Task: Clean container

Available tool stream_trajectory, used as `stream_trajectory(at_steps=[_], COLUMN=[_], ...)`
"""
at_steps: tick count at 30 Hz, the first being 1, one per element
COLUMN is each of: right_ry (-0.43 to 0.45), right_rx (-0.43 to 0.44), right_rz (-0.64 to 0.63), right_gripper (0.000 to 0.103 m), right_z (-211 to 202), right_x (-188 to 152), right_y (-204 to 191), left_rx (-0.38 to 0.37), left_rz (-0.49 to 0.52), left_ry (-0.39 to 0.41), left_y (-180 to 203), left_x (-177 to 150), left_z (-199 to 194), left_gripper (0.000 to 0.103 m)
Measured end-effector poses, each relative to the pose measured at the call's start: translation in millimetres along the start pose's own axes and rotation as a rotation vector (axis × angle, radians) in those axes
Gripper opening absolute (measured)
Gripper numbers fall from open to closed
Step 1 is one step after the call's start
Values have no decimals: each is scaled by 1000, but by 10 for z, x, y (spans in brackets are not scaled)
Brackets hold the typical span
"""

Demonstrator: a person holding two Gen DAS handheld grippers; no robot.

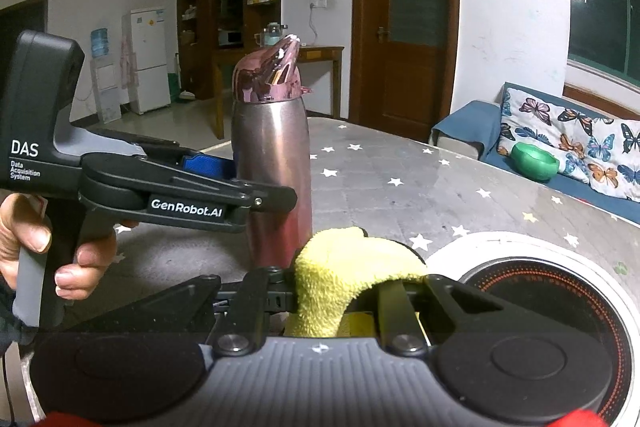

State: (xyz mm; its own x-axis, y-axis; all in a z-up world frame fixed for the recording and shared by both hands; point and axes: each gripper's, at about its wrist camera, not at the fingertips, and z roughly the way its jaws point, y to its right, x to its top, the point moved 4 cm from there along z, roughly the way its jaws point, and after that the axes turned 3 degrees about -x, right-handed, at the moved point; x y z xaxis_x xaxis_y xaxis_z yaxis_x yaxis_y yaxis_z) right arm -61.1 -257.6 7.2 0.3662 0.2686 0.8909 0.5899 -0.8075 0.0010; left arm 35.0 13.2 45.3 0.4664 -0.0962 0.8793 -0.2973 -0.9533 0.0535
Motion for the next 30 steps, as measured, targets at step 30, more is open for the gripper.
stream_trajectory(at_steps=[30], right_ry=[100], right_rx=[101], right_rz=[-13], right_gripper=[13], right_z=[-76], right_x=[433], right_y=[-8], left_rx=[-136], left_rz=[353], left_ry=[-99], left_y=[52], left_x=[80], left_z=[-126], left_gripper=[65])
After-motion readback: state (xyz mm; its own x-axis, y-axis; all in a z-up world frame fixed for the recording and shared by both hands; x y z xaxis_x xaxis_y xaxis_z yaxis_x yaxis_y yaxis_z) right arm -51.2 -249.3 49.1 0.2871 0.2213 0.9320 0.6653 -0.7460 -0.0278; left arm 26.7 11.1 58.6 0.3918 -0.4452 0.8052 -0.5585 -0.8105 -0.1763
